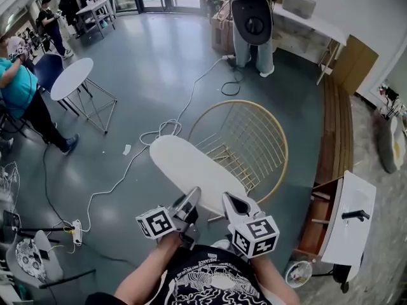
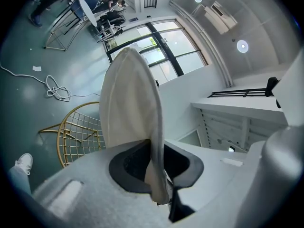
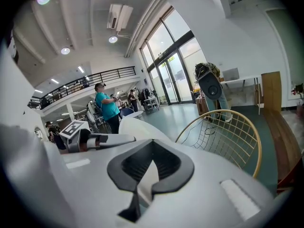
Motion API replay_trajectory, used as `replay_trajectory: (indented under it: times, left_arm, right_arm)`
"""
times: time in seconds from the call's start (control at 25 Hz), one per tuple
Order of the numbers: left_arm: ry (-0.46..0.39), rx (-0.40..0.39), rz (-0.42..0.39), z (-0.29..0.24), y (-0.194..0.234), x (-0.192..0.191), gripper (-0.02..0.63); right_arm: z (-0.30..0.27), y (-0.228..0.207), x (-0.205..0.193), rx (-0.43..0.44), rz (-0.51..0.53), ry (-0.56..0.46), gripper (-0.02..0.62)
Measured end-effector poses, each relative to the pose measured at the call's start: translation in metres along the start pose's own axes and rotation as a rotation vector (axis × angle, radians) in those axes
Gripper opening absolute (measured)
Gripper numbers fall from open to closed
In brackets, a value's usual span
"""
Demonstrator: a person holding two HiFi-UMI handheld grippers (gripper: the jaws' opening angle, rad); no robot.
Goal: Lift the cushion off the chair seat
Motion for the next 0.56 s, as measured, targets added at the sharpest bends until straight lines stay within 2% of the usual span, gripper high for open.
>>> replay_trajectory:
  times: [0.12,0.36,0.56]
  left_arm:
    - [-0.001,0.027,-0.007,0.003,-0.001,-0.005,0.058]
    - [-0.009,-0.028,0.009,-0.002,-0.007,-0.012,0.058]
    - [0.005,-0.009,0.003,-0.004,-0.009,-0.019,0.058]
  right_arm:
    - [0.006,-0.003,-0.002,0.002,-0.007,0.002,-0.003]
    - [0.014,-0.006,-0.003,-0.002,-0.014,0.0,-0.003]
    - [0.019,-0.012,-0.004,-0.01,-0.022,0.0,-0.003]
Point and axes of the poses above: the fingertips, and each gripper's own axes: z backward along the fingers, y to its left, x out of its top, the point moved 9 cm from there along z, backward along the fingers, and after that the axes turned 8 degrees about -y, right-handed, at the moved point
